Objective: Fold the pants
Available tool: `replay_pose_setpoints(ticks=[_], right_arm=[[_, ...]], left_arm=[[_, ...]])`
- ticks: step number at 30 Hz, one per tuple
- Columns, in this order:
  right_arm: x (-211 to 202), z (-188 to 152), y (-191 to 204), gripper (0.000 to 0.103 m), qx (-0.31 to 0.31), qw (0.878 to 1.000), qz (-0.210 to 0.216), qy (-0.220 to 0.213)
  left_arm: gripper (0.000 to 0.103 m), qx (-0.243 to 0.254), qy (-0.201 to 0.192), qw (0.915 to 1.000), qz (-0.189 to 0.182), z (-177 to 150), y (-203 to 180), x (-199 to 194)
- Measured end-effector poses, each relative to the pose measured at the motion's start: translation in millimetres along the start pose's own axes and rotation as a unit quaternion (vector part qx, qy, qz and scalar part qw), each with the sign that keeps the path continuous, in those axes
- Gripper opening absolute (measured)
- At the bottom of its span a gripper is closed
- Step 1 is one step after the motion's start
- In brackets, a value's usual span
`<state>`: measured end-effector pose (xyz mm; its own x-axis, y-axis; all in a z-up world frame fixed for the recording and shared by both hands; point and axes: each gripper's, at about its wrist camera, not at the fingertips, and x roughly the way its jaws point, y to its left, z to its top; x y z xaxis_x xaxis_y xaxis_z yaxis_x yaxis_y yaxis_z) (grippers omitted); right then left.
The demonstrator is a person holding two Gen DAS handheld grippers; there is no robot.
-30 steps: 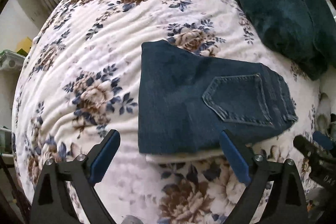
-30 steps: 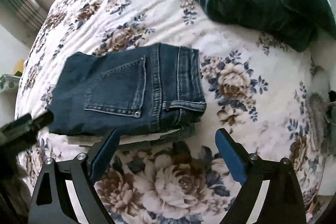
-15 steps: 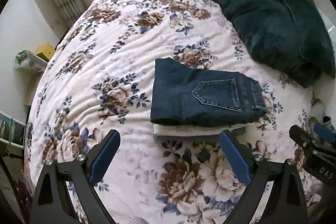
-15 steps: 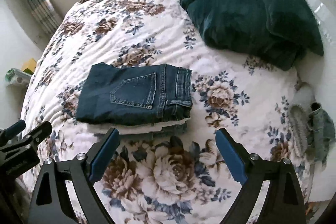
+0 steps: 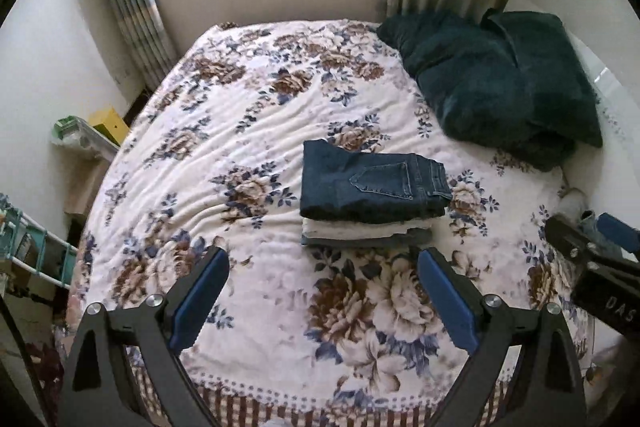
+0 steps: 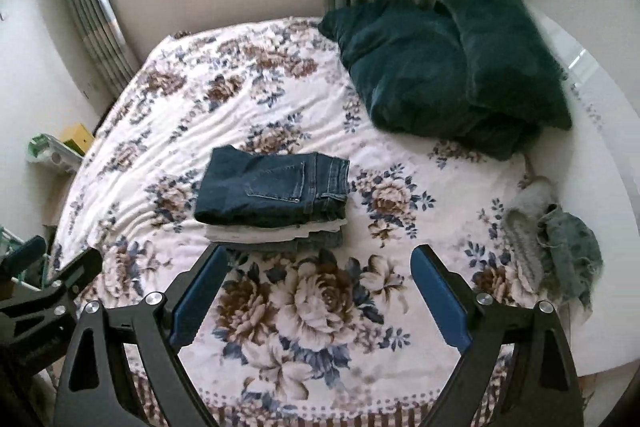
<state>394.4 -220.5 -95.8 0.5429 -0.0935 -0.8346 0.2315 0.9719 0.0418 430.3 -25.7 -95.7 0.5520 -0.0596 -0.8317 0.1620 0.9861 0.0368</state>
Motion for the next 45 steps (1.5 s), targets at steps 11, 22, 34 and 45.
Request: replay_pose_setpoints(ticks=[11,22,34,45], right_arm=[[-161.2,-43.4,4.6,0.095,-0.012,0.998,0.004,-0.055],[-280.8,-72.7,-2.2,0.095,-0.012,0.996,0.018,-0.089],[-320.4,-82.6,-0.9,0.095,-0.014,0.994,0.016,-0.109],[-270.0,-26.1,-8.0,0.098,-0.012,0.995,0.002,-0.103]], left_arm=[[0.097,0.006,-0.062,0.9981,0.006,-30.9,9.6,-131.2],[0.097,0.012,-0.093,0.9956,-0.01,-54.2,10.2,-209.9],[0.097,-0.006,-0.117,0.9931,-0.002,-53.2,15.2,-226.3],[0.103,-0.014,-0.102,0.9943,0.029,-21.2,15.0,-177.1]])
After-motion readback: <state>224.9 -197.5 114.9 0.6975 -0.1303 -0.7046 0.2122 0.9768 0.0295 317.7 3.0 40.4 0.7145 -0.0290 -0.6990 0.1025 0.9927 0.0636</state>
